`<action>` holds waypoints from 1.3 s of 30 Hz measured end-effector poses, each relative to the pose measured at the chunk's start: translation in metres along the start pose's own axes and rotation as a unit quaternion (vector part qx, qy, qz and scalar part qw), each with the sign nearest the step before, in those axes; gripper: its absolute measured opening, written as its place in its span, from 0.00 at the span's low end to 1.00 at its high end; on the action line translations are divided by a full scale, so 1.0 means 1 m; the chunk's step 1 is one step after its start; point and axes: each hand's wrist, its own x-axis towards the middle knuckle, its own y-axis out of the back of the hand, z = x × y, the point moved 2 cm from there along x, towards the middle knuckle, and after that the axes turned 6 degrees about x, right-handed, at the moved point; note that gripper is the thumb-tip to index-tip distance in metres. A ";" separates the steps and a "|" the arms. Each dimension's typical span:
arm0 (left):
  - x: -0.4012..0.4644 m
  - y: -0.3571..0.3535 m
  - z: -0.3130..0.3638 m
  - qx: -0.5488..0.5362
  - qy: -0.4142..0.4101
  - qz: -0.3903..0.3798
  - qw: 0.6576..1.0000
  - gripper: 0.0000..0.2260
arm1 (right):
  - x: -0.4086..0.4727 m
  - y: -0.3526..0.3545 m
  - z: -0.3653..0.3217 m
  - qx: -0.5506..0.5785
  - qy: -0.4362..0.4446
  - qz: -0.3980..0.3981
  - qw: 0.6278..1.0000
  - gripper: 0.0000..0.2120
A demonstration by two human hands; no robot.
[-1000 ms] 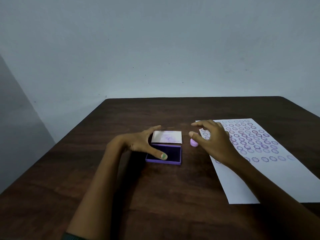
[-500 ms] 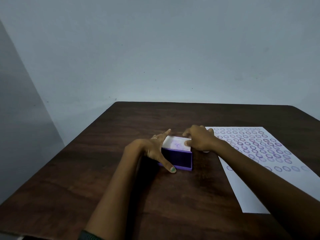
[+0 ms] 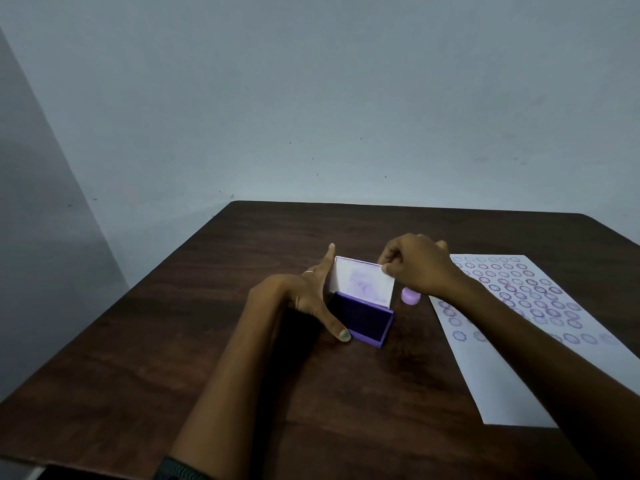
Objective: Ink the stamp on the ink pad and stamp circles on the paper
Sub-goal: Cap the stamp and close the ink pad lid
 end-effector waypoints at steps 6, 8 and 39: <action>0.001 0.004 -0.007 -0.023 -0.019 -0.027 0.999 0.61 | -0.033 0.003 -0.010 0.099 0.038 0.026 0.994 0.03; 0.000 0.004 -0.008 -0.030 -0.016 -0.038 0.999 0.56 | -0.047 -0.001 -0.014 0.100 0.049 0.029 0.993 0.04; 0.000 0.007 -0.011 -0.054 -0.080 0.025 0.995 0.27 | -0.069 -0.038 -0.001 0.128 0.016 -0.022 0.991 0.36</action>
